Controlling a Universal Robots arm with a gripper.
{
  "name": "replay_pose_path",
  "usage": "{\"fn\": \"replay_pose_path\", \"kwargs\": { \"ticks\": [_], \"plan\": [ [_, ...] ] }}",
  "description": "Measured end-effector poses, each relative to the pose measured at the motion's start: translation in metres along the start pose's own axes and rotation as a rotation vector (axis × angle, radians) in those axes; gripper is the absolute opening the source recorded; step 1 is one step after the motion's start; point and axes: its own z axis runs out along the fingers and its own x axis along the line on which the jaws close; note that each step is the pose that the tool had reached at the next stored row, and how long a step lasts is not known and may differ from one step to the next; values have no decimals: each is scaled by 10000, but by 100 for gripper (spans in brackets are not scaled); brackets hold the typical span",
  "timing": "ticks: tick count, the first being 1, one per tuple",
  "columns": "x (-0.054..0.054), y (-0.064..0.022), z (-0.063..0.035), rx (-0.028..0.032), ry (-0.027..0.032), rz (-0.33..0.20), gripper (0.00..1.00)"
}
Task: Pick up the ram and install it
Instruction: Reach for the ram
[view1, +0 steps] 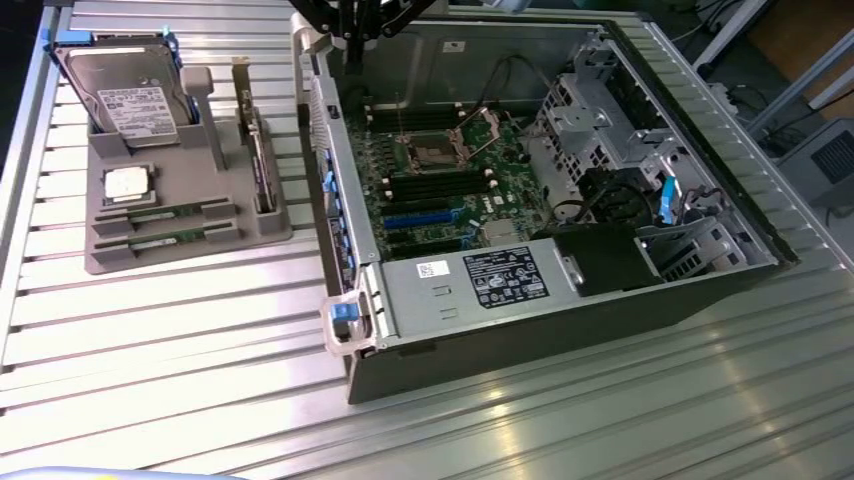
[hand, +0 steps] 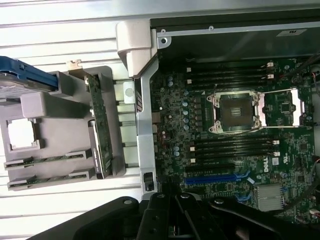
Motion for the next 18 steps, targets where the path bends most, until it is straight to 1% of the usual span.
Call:
{"fn": "replay_pose_path", "kwargs": {
  "ticks": [6, 18],
  "plan": [
    [46, -4, -1, 0, 0, 0, 10],
    [195, -15, -5, 0, 0, 1, 10]
  ]
}}
